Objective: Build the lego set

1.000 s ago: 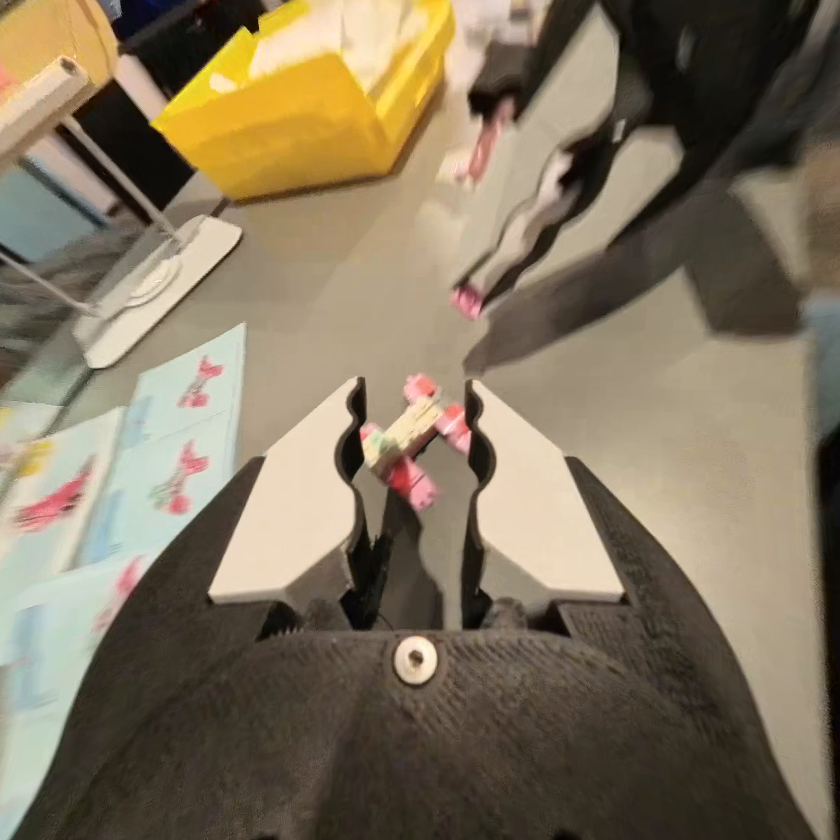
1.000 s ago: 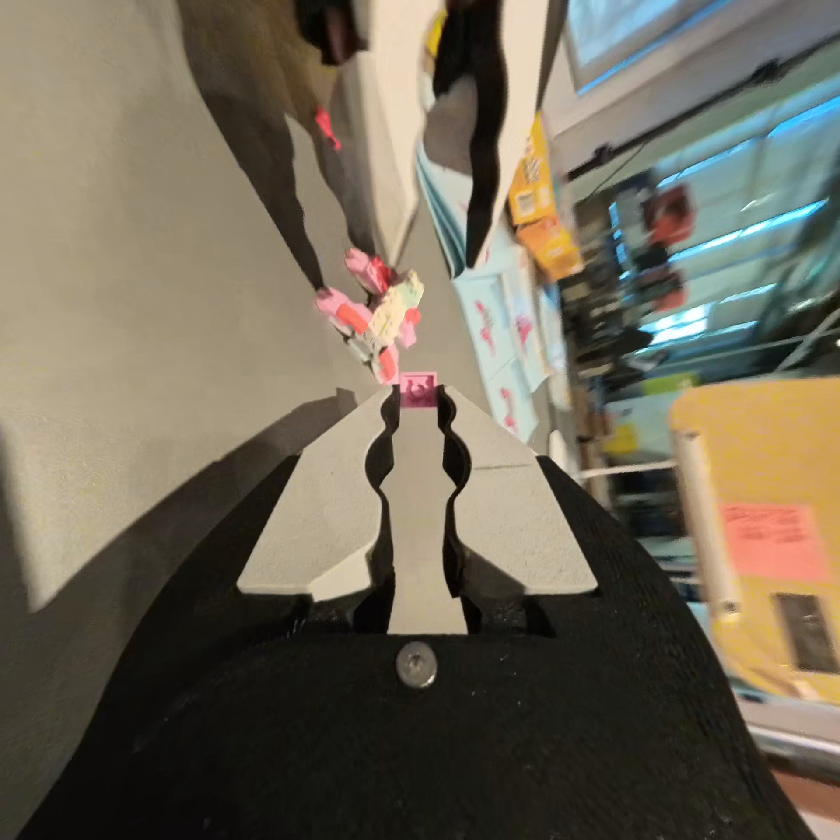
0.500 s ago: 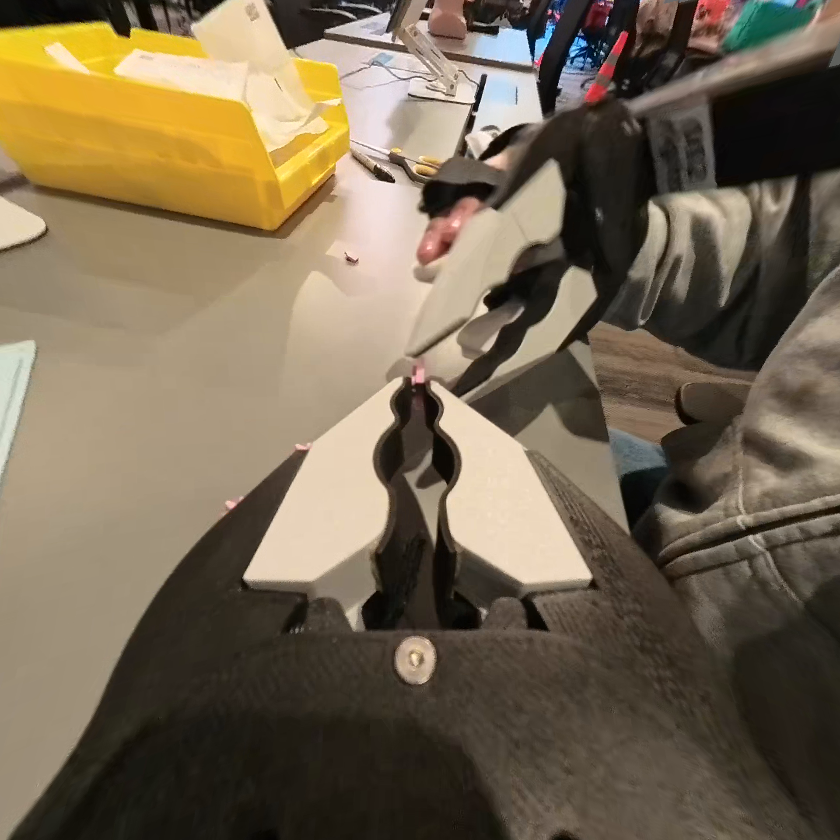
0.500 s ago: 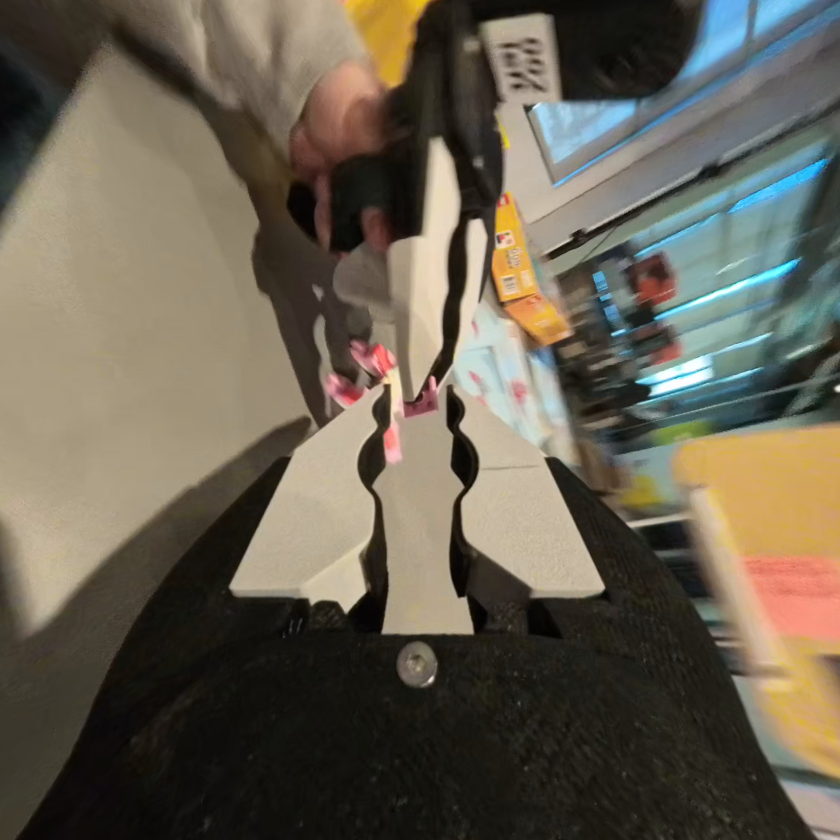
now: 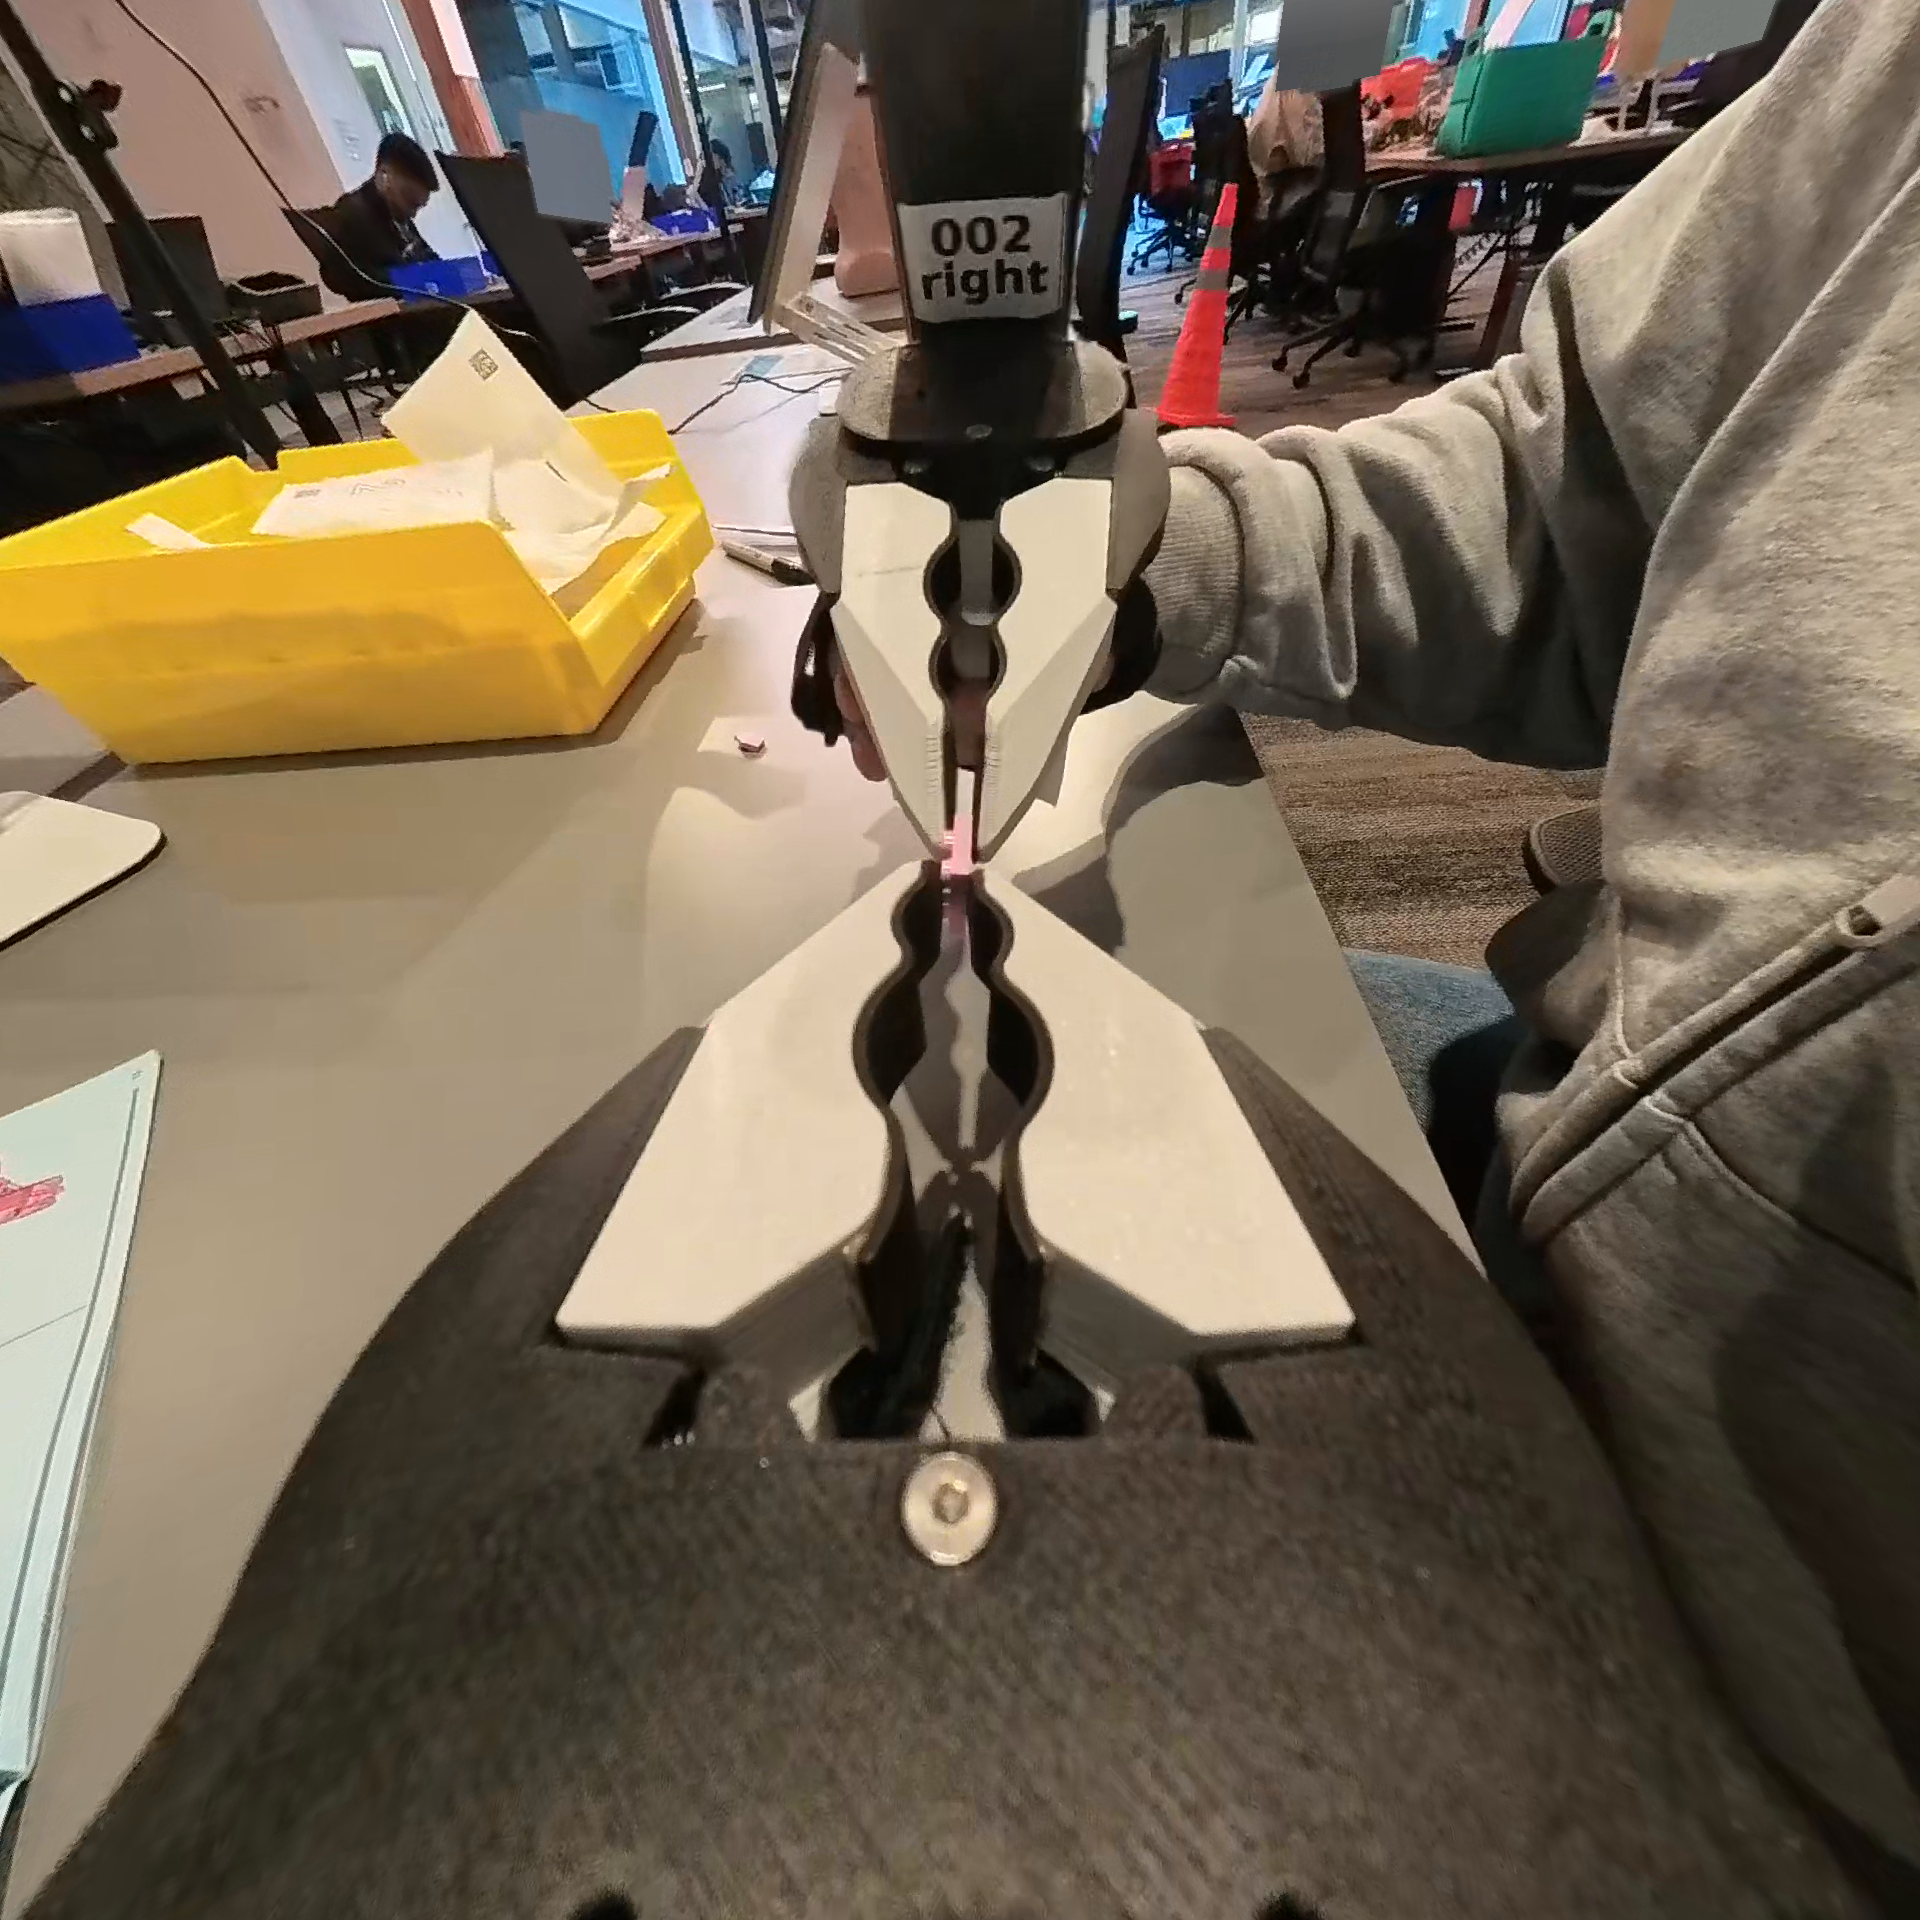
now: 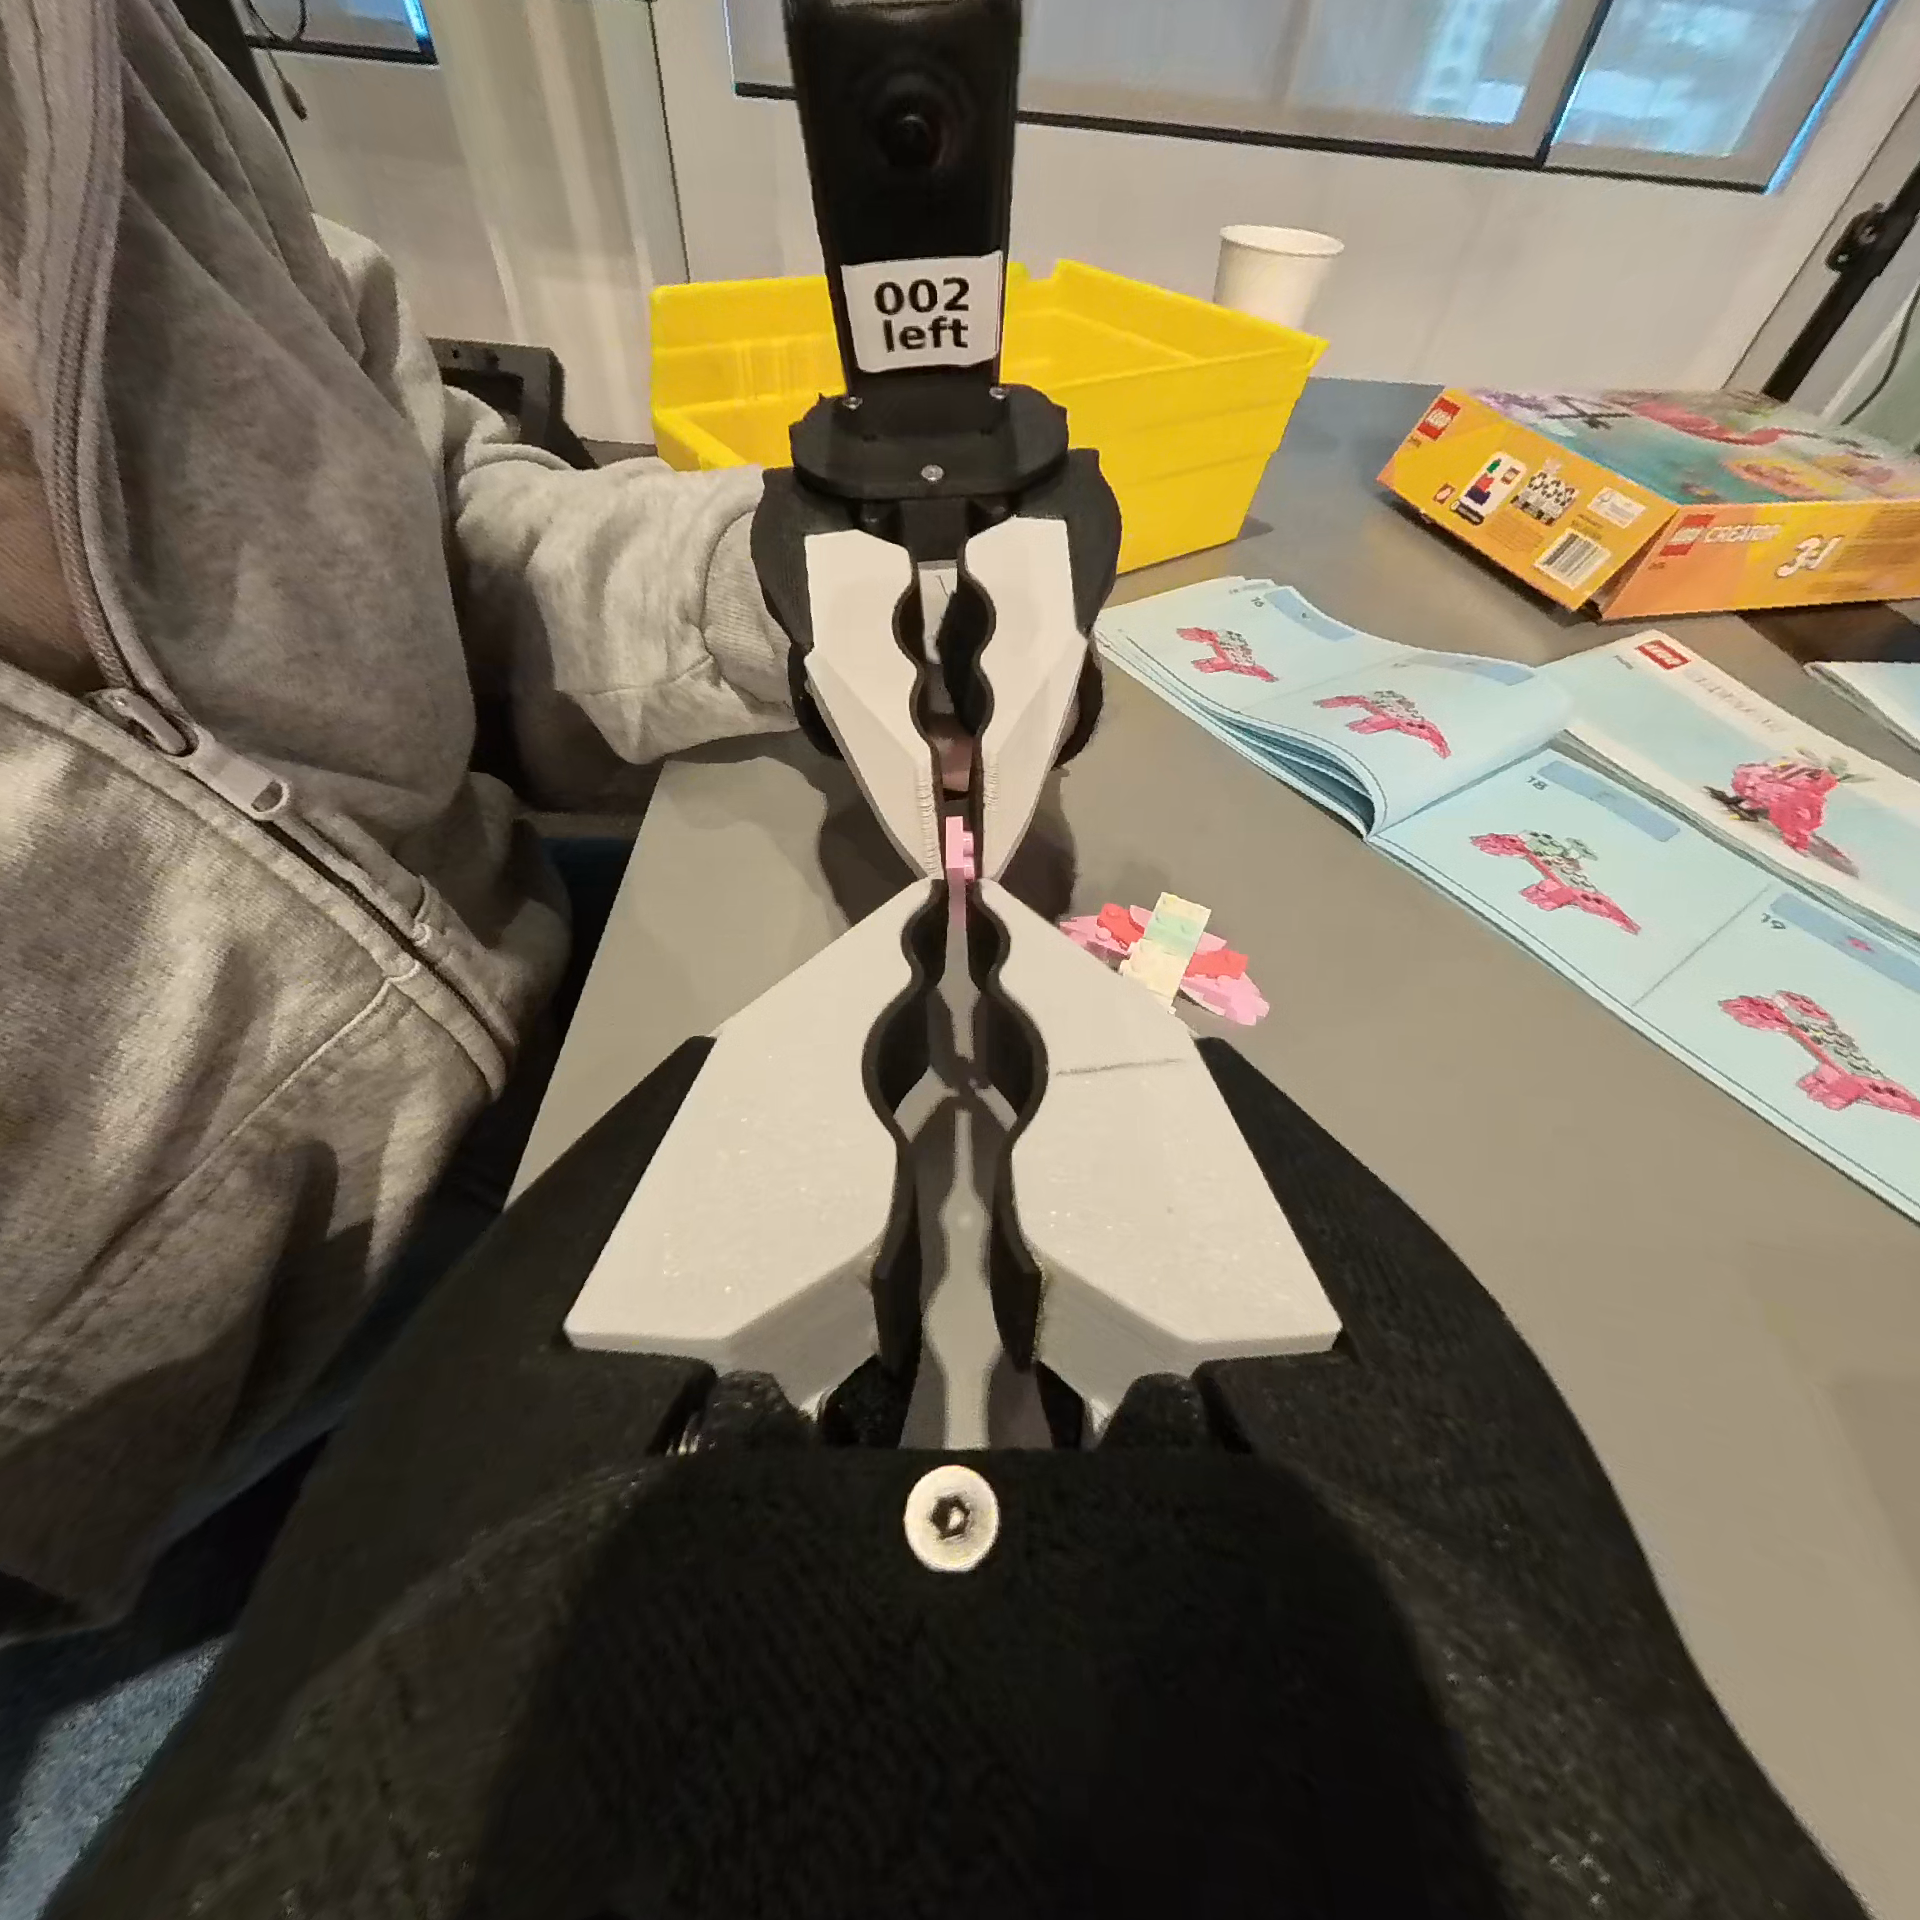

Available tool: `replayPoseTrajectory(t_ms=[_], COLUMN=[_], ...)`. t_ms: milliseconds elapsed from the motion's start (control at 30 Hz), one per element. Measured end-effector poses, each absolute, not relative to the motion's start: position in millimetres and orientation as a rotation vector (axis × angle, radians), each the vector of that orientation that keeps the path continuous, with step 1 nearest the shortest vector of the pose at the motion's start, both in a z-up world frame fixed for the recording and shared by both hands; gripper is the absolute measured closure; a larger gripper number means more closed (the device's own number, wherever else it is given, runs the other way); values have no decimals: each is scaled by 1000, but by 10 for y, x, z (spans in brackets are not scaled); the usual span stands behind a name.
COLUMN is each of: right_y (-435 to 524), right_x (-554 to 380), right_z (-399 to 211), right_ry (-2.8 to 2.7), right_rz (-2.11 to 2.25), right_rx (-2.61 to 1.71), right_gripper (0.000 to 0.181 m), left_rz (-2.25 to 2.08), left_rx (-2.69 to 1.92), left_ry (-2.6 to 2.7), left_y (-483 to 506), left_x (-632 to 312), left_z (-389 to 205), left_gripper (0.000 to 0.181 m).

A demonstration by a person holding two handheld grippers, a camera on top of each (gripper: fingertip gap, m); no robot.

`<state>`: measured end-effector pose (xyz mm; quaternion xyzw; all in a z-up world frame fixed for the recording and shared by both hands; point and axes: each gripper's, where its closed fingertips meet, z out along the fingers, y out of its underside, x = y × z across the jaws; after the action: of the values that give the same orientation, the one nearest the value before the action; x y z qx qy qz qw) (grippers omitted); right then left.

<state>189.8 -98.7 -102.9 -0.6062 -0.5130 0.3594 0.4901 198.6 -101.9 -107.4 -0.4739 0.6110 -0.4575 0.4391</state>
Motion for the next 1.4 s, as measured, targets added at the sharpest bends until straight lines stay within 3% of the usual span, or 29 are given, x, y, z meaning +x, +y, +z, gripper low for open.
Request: replayPoseTrajectory(t_ms=[367,467,600,733,900,1233,1400], right_y=[-932,-881,-827,-769,-707,-619,-616], right_x=[1907,1952,2035,2092,2111,2194,2205], right_z=[-1037,-1032,-1105,-1218,-1350,-1439,-1454], right_ry=[-1230,-1231,-1248,-1308,-1395,-1436,-1445], right_rz=[835,770,684,538,339,75,31], right_rx=[-1487,-1481,-1496,-1490,-1425,-1263,-1224], right_gripper=[181,181,181,181,181,181,181], left_rz=[-1147,-962,-579,-285,-280,-237,-142], left_rx=[-1219,-1310,-1367,-1432,-1462,-1445,-1435], left_ry=[1513,1533,1795,2054,2204,2349,2447], left_y=[-969,-731,-469,-302,-327,-299,-275], left_x=[1991,1959,1855,1751,1784,1749,1706], left_z=[-1068,-1135,-1447,-1728,-1827,-1814,-1939], left_gripper=[177,145,132,137,146,138,149])
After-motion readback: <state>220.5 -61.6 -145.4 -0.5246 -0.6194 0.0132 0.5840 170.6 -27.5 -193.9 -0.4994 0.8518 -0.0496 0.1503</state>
